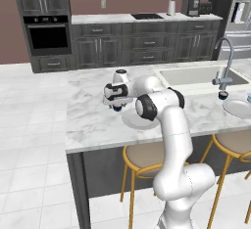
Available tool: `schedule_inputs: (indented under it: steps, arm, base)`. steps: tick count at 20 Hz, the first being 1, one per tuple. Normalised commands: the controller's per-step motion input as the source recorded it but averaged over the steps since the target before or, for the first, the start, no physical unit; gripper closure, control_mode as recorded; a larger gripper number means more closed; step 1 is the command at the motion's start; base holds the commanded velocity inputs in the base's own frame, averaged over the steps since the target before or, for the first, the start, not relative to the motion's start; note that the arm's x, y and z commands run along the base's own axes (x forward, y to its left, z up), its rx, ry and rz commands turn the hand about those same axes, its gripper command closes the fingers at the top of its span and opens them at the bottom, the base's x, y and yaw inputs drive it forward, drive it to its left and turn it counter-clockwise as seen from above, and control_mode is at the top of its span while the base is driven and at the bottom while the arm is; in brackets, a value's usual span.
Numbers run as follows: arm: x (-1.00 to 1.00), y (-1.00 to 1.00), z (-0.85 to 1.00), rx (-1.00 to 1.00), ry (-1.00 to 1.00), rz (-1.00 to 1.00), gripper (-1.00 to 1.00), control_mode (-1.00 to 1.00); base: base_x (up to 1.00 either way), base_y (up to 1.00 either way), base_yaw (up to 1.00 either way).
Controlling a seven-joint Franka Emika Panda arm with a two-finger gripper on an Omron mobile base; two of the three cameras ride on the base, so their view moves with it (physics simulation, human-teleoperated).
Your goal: Place two yogurt containers on each plate.
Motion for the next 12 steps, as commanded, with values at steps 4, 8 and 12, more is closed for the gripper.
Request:
schedule_inputs:
  steps: [4, 8, 12]
  arm:
    - [0.00, 0.00, 0.00, 0.00, 0.00, 0.00, 1.00, -1.00]
    - [0.00, 0.00, 0.00, 0.00, 0.00, 0.00, 1.00, -1.00]
    - [-0.03, 0.00, 0.00, 0.00, 0.00, 0.00, 1.00, -1.00]
  base:
    - [0.00, 0.00, 0.00]
    - [0.00, 0.00, 0.00]
    - [0.00, 0.00, 0.00]
